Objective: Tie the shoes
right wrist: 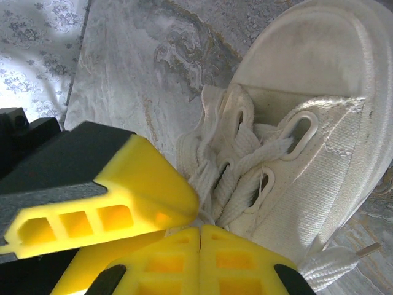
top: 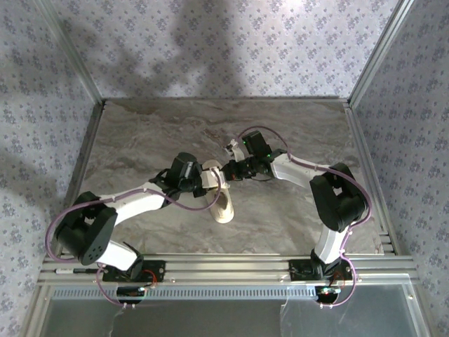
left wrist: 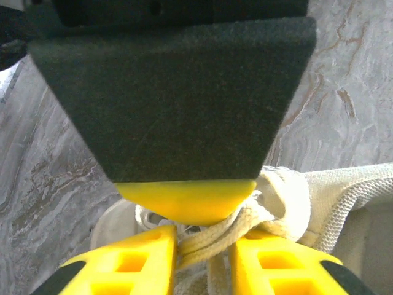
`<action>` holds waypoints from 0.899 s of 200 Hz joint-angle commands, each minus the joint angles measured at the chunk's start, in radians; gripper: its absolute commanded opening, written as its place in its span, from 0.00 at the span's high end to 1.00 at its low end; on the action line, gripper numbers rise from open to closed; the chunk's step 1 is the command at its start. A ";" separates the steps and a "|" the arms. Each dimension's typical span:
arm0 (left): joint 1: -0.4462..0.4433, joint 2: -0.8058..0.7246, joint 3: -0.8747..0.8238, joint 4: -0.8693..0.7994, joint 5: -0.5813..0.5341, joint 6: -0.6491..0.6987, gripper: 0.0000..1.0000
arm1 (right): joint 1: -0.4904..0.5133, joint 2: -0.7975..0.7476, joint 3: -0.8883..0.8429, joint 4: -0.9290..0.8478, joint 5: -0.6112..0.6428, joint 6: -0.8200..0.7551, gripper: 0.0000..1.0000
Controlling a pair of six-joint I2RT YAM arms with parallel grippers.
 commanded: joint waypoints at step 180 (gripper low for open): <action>-0.018 -0.145 -0.089 -0.056 -0.018 -0.001 1.00 | -0.027 0.001 0.016 -0.002 0.006 0.039 1.00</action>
